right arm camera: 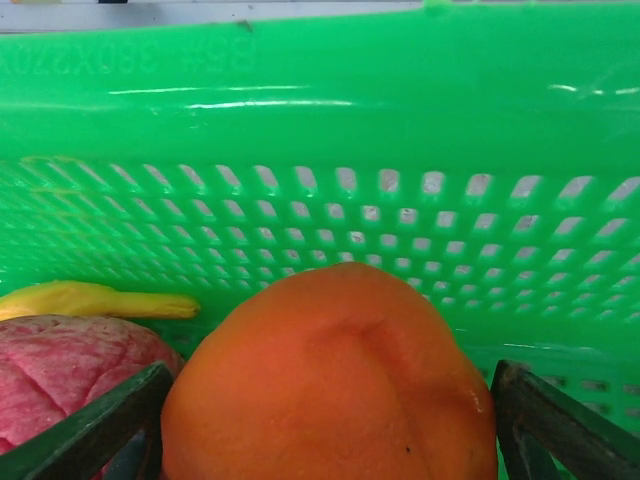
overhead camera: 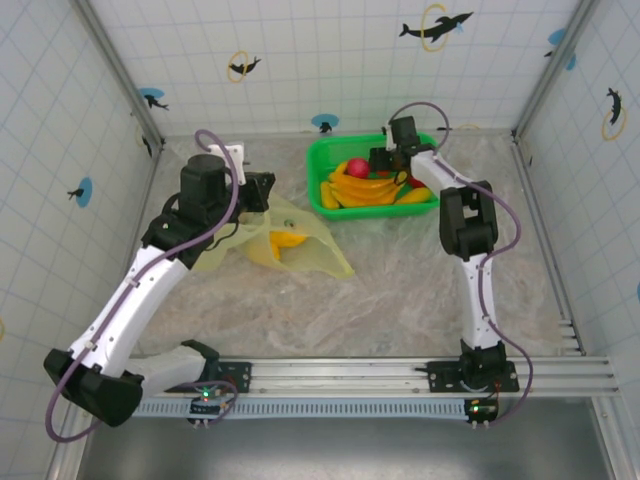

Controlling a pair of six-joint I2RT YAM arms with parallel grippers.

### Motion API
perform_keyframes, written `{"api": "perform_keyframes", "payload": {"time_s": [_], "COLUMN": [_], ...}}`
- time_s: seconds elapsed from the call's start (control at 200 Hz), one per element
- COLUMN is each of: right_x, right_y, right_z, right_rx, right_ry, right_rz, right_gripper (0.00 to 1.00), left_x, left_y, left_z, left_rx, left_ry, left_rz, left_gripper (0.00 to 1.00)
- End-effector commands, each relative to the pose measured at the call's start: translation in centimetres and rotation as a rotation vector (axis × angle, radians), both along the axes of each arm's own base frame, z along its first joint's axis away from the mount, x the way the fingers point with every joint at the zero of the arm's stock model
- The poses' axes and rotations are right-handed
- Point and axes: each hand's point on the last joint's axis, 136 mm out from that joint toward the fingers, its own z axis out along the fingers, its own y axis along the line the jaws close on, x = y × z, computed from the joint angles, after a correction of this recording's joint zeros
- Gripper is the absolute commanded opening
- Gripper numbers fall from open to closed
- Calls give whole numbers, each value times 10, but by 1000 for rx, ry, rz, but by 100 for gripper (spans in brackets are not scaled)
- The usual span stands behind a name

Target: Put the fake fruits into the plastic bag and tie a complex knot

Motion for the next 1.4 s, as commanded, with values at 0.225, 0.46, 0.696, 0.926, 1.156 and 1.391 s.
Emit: {"api": "perform_keyframes", "payload": {"time_s": [0.225,0.46,0.696,0.926,1.156,1.391], "right_x": [0,-1,-26,-121,-274,-366], "right_y": [-5,-8,-7,65,139,170], "right_z": [15,94,175,229,239,193], "right_rx": [75,121,162,296,422,339], "right_ry": [-9,-152,-301,-386,-425,-349], "right_rz": [-17,-19,-1,204,488,676], "right_gripper": [64,64,63,62,62,62], "left_x": [-1,-4,-9,-13,-18,-23], "left_y": [-3,0,1,3,10,12], "left_z": [18,21,30,33,39,40], "left_rx": [5,1,-18,-33,-36,-43], "left_ry": [-48,-59,-77,-63,-77,-84], "left_rz": [-20,-13,-18,-10,10,9], "left_gripper": [8,9,10,9,9,10]}}
